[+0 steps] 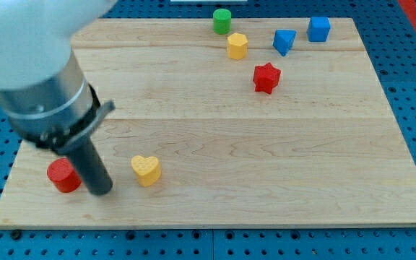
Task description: Move the yellow heart below the red star
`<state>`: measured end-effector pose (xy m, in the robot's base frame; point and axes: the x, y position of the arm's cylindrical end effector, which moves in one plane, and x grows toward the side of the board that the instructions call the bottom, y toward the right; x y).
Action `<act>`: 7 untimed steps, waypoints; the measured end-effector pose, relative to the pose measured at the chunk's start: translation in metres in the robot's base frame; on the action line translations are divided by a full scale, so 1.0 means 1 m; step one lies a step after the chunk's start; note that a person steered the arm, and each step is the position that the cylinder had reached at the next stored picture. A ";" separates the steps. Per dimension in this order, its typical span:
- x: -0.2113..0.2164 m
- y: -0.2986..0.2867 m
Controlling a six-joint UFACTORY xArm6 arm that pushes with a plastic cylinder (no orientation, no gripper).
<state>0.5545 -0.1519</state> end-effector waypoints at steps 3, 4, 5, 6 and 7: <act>-0.028 0.211; -0.018 0.197; -0.035 0.217; -0.065 0.235; -0.092 0.234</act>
